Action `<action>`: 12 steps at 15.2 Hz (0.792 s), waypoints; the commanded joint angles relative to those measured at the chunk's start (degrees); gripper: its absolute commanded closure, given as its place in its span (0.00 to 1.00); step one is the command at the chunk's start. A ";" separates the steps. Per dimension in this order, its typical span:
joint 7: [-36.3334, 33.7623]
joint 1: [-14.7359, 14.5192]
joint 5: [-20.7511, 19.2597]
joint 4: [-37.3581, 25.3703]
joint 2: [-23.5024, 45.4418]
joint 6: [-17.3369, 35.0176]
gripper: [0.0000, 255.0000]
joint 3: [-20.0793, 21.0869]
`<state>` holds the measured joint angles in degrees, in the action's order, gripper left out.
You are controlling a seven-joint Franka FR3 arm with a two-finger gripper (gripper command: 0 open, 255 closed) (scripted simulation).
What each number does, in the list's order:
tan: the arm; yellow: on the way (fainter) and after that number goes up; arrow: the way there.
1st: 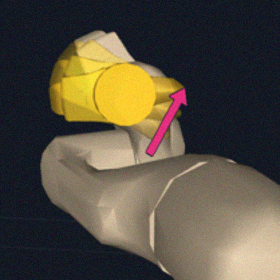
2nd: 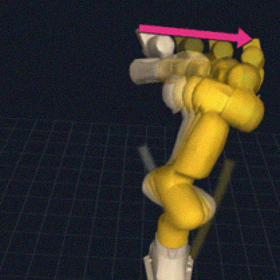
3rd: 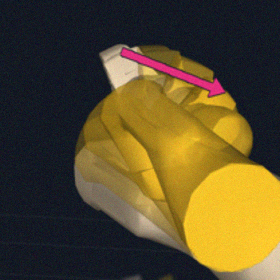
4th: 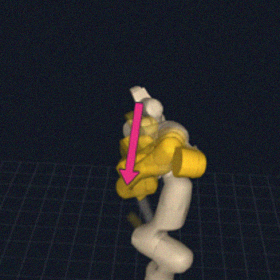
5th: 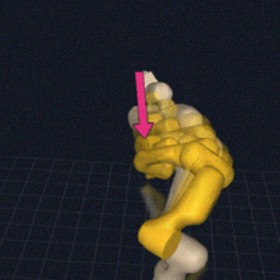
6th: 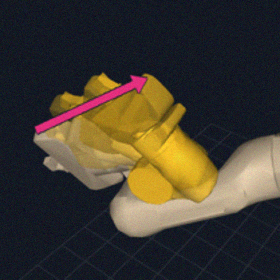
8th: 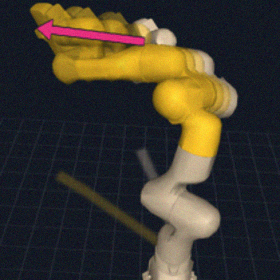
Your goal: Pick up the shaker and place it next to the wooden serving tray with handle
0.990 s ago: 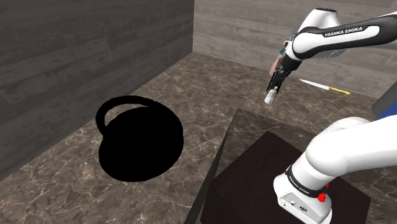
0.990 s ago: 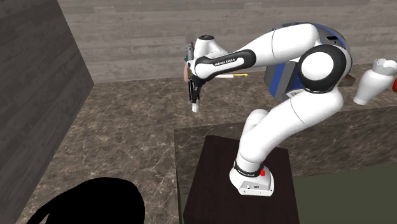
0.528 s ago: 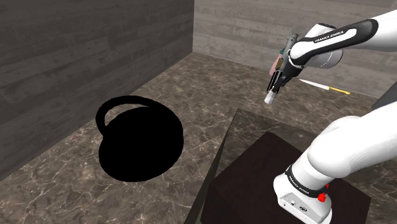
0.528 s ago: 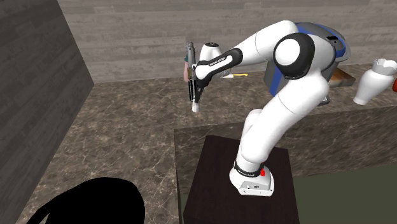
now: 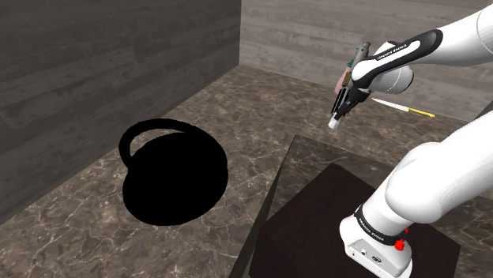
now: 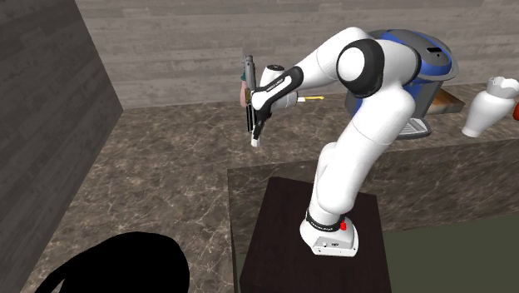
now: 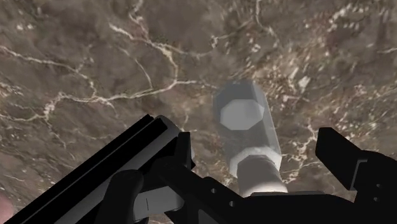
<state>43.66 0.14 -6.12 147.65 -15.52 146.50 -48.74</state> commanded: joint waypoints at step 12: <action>0.64 -0.56 0.77 0.30 0.83 1.03 1.00 -0.59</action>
<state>44.29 -0.41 -5.35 147.95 -14.73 147.53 -49.30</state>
